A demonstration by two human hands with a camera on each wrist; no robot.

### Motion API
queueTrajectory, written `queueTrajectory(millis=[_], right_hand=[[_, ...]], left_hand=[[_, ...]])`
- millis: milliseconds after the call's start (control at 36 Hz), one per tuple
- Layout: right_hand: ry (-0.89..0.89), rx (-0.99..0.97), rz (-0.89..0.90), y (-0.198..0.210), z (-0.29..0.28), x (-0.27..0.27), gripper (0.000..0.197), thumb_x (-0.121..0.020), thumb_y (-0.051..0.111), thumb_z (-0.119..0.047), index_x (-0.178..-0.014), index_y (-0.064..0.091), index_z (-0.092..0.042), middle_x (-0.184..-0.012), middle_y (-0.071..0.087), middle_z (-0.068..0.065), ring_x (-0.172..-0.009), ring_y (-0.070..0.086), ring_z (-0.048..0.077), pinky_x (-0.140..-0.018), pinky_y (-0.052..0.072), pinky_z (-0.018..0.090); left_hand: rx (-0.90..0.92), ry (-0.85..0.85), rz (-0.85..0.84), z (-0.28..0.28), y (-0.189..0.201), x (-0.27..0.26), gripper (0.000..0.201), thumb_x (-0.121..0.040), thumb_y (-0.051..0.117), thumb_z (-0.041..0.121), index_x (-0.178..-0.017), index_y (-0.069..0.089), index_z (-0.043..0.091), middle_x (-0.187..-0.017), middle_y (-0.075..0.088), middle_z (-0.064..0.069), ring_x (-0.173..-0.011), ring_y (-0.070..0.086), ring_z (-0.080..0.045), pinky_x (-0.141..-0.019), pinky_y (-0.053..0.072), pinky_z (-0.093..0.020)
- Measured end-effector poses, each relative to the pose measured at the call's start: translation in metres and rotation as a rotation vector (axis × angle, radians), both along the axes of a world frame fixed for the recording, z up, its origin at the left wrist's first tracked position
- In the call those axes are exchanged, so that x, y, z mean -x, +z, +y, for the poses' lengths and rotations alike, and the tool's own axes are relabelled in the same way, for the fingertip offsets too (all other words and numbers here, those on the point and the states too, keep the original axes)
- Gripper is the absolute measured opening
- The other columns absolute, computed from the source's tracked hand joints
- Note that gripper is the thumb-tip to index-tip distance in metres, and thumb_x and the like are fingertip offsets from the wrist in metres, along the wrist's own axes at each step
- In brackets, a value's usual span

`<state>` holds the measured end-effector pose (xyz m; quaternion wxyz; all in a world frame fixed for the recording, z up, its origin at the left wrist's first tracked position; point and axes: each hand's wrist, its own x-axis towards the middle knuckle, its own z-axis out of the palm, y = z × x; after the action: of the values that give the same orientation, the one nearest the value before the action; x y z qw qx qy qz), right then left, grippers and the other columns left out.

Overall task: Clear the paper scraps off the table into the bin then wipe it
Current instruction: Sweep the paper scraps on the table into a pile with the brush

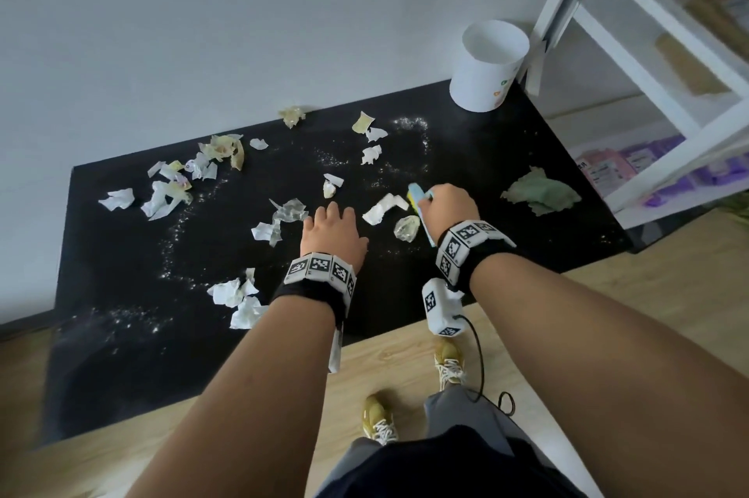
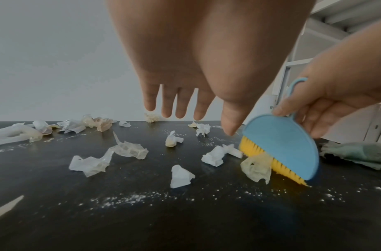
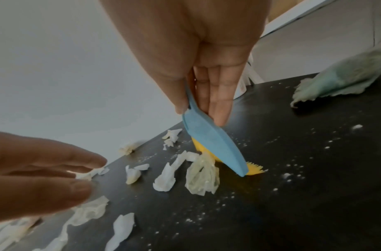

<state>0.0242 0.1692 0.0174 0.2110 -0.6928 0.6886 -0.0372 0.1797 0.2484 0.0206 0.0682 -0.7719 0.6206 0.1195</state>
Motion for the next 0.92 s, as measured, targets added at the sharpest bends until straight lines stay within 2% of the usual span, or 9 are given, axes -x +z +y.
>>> queueTrajectory(millis=[111, 167, 250, 361, 472, 556, 667, 750, 917], right_hand=[[0.051, 0.027, -0.074, 0.009, 0.002, -0.014, 0.042, -0.094, 0.045, -0.020, -0.054, 0.033, -0.014, -0.054, 0.036, 0.001, -0.050, 0.037, 0.019, -0.044, 0.020, 0.028], [0.047, 0.074, -0.065, 0.013, 0.000, -0.014, 0.038, -0.096, 0.043, -0.022, -0.059, 0.040, -0.013, -0.058, 0.042, 0.001, -0.058, 0.043, 0.022, -0.046, 0.023, 0.028], [0.028, 0.134, -0.012, 0.020, -0.008, -0.007, 0.030, -0.099, 0.041, -0.024, -0.084, 0.061, -0.007, -0.077, 0.058, 0.007, -0.074, 0.055, 0.026, -0.060, 0.033, 0.029], [-0.024, 0.018, 0.091, 0.017, -0.025, 0.008, 0.033, -0.101, 0.040, -0.024, -0.102, 0.064, -0.002, -0.098, 0.067, 0.014, -0.092, 0.063, 0.031, -0.067, 0.038, 0.031], [0.022, -0.059, 0.087, 0.006, -0.035, 0.011, 0.032, -0.098, 0.046, -0.025, -0.070, 0.052, -0.010, -0.067, 0.052, 0.005, -0.076, 0.056, 0.028, -0.061, 0.035, 0.030], [0.118, -0.034, 0.042, 0.005, -0.039, 0.005, 0.030, -0.097, 0.045, -0.025, -0.072, 0.053, -0.010, -0.061, 0.046, 0.001, -0.069, 0.052, 0.025, -0.051, 0.030, 0.028], [0.217, 0.003, -0.080, 0.010, -0.061, -0.002, 0.028, -0.094, 0.047, -0.022, -0.096, 0.068, -0.004, -0.082, 0.067, 0.012, -0.075, 0.063, 0.028, -0.061, 0.049, 0.033], [0.202, 0.095, -0.098, 0.017, -0.086, -0.002, 0.031, -0.096, 0.044, -0.024, -0.095, 0.067, -0.003, -0.081, 0.063, 0.011, -0.072, 0.056, 0.026, -0.059, 0.041, 0.030], [0.082, 0.193, -0.034, 0.019, -0.152, 0.007, 0.033, -0.100, 0.040, -0.025, -0.108, 0.064, -0.003, -0.109, 0.065, 0.016, -0.101, 0.061, 0.033, -0.071, 0.038, 0.033]], left_hand=[[0.005, -0.001, -0.004, 0.005, 0.002, -0.008, 0.055, -0.095, 0.050, 0.041, -0.142, 0.037, 0.016, -0.147, 0.036, -0.008, -0.138, 0.031, -0.027, -0.116, 0.024, -0.041], [-0.003, -0.004, -0.002, 0.004, 0.003, -0.011, 0.054, -0.095, 0.049, 0.040, -0.142, 0.037, 0.015, -0.147, 0.036, -0.009, -0.138, 0.031, -0.027, -0.116, 0.023, -0.042], [-0.016, -0.001, -0.003, -0.001, 0.004, -0.011, 0.055, -0.096, 0.049, 0.040, -0.143, 0.036, 0.014, -0.149, 0.034, -0.010, -0.140, 0.029, -0.028, -0.116, 0.022, -0.043], [-0.004, 0.014, -0.004, -0.012, 0.003, -0.006, 0.054, -0.096, 0.048, 0.040, -0.143, 0.036, 0.015, -0.147, 0.036, -0.009, -0.138, 0.031, -0.027, -0.114, 0.024, -0.042], [0.008, 0.040, 0.000, -0.026, 0.001, -0.002, 0.050, -0.095, 0.048, 0.039, -0.138, 0.041, 0.015, -0.141, 0.041, -0.007, -0.132, 0.037, -0.026, -0.113, 0.028, -0.041], [-0.004, 0.060, 0.003, -0.040, 0.000, 0.000, 0.050, -0.094, 0.047, 0.037, -0.138, 0.041, 0.015, -0.143, 0.040, -0.008, -0.132, 0.037, -0.027, -0.113, 0.029, -0.042], [0.009, 0.075, 0.002, -0.060, 0.002, 0.004, 0.047, -0.095, 0.047, 0.036, -0.136, 0.043, 0.014, -0.141, 0.042, -0.008, -0.132, 0.037, -0.027, -0.111, 0.030, -0.041], [0.023, 0.100, 0.001, -0.075, 0.005, 0.003, 0.048, -0.096, 0.047, 0.037, -0.137, 0.041, 0.014, -0.144, 0.039, -0.009, -0.135, 0.035, -0.027, -0.113, 0.027, -0.041], [0.020, 0.162, 0.001, -0.104, 0.004, -0.002, 0.053, -0.096, 0.048, 0.039, -0.142, 0.037, 0.015, -0.149, 0.035, -0.009, -0.138, 0.031, -0.027, -0.115, 0.025, -0.043]])
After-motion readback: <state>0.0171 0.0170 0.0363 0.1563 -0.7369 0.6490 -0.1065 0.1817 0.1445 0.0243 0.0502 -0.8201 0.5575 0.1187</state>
